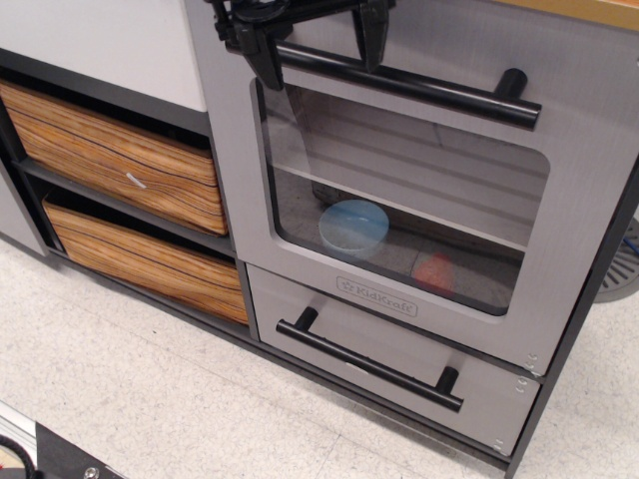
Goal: Open oven
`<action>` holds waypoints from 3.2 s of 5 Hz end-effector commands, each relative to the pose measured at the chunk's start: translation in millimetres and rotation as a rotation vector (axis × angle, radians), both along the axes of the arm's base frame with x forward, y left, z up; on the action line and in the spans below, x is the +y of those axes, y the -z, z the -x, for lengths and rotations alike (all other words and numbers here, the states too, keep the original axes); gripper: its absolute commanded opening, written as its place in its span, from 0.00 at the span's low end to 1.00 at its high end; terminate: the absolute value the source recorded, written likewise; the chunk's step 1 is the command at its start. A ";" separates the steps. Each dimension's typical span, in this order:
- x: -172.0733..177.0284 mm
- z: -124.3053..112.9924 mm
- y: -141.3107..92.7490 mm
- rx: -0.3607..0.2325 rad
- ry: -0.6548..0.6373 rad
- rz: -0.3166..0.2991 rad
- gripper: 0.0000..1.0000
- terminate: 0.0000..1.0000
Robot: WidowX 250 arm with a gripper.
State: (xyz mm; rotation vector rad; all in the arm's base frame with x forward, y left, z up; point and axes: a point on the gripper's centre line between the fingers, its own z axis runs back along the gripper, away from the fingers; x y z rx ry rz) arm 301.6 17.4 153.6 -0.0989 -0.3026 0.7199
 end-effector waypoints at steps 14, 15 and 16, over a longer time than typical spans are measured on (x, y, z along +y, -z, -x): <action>77.6 80.3 28.9 0.209 0.230 -0.102 1.00 0.00; 115.1 79.2 40.7 0.200 0.188 -0.068 1.00 0.00; 151.9 78.6 34.6 0.182 0.113 -0.059 1.00 0.00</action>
